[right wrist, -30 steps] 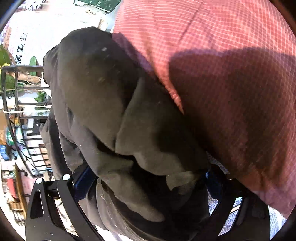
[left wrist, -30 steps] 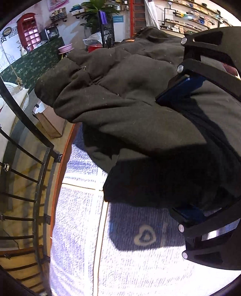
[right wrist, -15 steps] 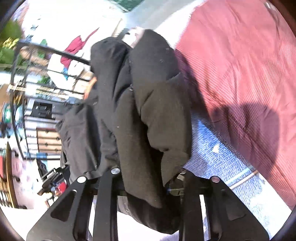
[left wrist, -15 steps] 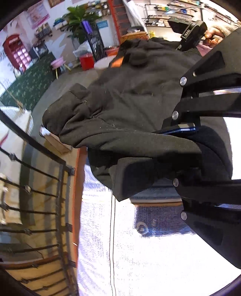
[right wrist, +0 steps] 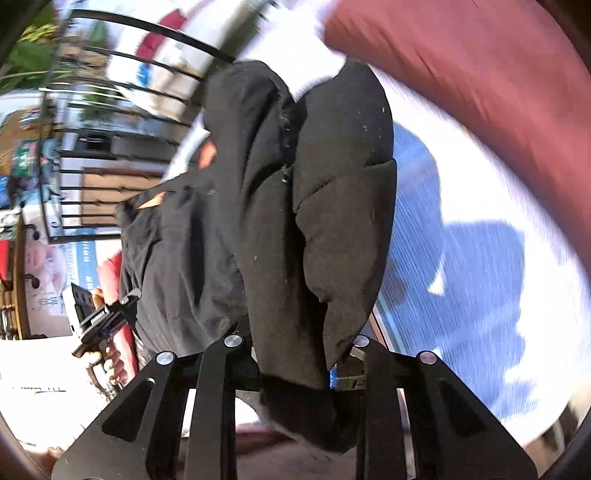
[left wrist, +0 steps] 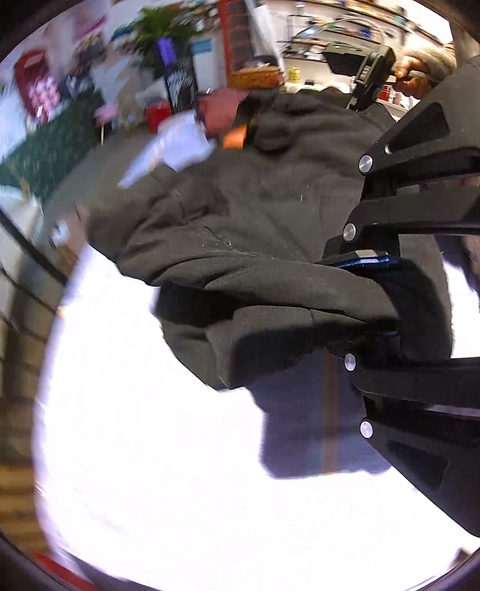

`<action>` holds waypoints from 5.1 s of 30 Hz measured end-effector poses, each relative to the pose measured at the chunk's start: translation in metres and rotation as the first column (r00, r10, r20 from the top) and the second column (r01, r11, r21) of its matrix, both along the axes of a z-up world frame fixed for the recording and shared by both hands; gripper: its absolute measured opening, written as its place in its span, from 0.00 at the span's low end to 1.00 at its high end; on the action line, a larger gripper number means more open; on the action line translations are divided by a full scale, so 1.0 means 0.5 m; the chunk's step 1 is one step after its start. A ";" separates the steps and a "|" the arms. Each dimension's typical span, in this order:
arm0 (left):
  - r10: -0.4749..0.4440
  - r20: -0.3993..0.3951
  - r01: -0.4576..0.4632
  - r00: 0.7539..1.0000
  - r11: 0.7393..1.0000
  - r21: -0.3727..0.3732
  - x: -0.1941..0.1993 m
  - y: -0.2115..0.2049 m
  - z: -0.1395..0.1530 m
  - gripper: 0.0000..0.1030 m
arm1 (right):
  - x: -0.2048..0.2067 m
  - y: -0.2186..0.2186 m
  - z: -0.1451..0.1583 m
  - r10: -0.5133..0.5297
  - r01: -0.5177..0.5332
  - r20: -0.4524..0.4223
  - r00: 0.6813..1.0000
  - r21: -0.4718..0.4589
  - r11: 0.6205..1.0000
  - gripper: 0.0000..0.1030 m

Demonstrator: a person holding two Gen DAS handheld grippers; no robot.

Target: Fold large clothes

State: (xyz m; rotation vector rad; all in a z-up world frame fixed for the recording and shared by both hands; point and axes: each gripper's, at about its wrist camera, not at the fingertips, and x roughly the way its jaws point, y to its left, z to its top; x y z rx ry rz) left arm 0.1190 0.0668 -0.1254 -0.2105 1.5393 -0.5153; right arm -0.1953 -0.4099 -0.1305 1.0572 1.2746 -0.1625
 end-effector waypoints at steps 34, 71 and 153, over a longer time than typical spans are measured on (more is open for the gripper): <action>-0.103 0.245 0.117 0.964 0.992 -0.045 -0.007 -0.075 0.124 0.21 | 0.081 0.002 0.093 0.037 -0.003 0.145 0.989 -0.231 0.973 0.18; -0.775 0.303 0.792 0.555 0.604 0.092 -0.080 -1.402 0.076 0.26 | -0.532 -0.436 0.048 -0.904 0.929 0.216 0.370 -0.111 0.354 0.20; -0.820 0.475 0.762 0.320 0.521 0.385 -0.423 -1.060 0.329 0.94 | -0.257 -0.247 0.331 -0.619 0.506 0.060 0.783 -0.640 0.578 0.95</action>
